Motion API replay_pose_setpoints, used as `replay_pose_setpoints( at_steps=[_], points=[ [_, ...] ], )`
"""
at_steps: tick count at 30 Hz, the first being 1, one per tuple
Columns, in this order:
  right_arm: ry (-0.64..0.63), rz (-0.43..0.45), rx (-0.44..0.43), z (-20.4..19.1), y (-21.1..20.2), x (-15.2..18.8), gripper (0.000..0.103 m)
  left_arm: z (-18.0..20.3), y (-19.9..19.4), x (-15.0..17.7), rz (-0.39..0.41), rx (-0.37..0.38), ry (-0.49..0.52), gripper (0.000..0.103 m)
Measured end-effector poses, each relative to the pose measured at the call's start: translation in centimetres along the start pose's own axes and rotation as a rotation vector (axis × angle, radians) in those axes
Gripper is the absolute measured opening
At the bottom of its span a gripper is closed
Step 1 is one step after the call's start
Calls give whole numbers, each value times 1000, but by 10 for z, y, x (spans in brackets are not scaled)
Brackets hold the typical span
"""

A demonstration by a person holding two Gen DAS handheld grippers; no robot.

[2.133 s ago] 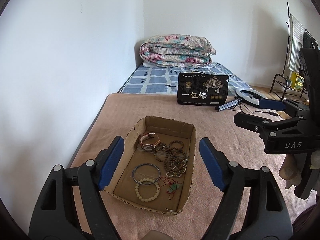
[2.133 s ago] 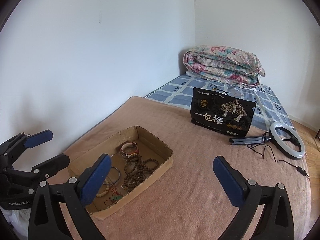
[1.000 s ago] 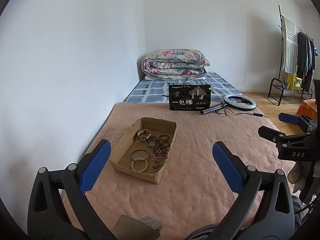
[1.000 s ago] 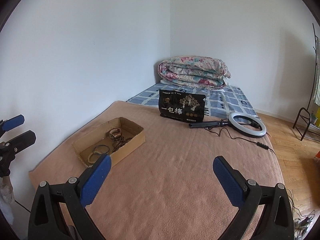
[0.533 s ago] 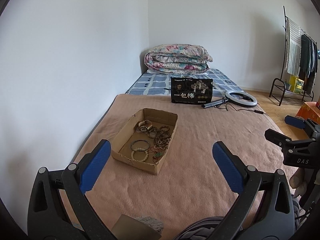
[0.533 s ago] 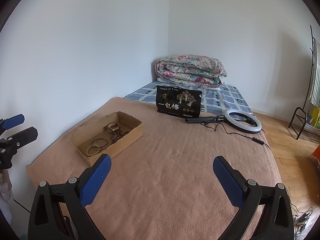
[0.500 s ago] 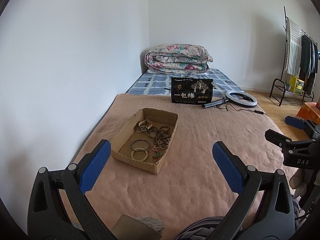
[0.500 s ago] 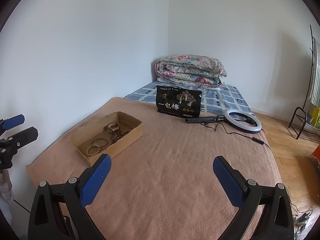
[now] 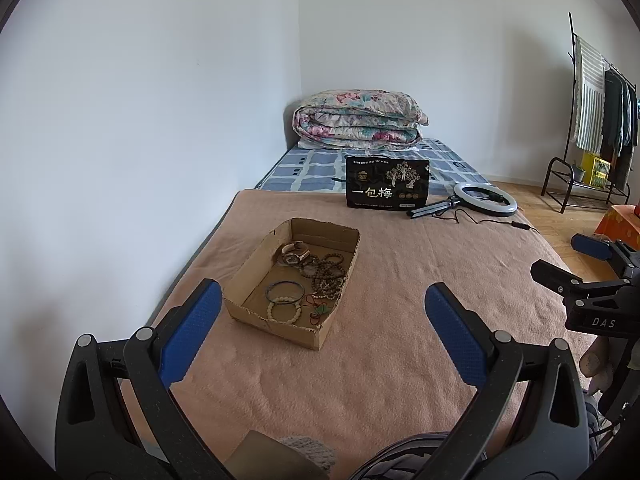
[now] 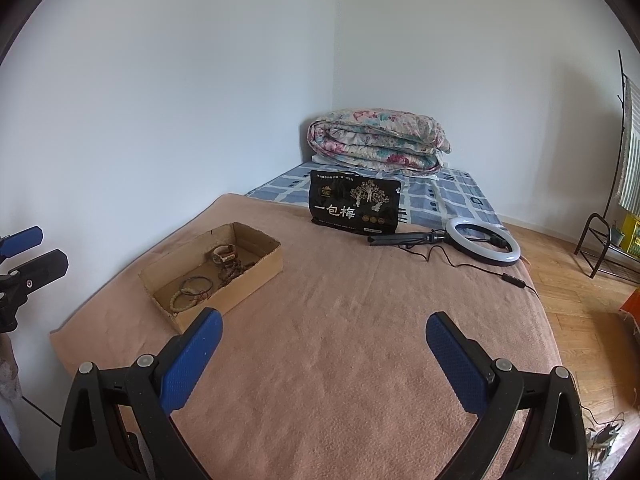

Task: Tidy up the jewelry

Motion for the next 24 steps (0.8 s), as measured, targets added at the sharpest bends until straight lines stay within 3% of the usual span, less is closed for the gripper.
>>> replay_pose_setpoints(
  at_steps=[24],
  points=[
    [14, -2, -8, 0, 4, -2, 103, -6, 0, 1, -2, -15, -3, 103]
  ],
)
Point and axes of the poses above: each gripper's, at about its wrist camera, not at the fingertips, and y roughly the way its jaws point, z to its right, x to its underside, the point moved 5 cm from there along y, roughly the way its jaws point, and after that the axes turned 15 degrees about -y, right-handed, at the moved point
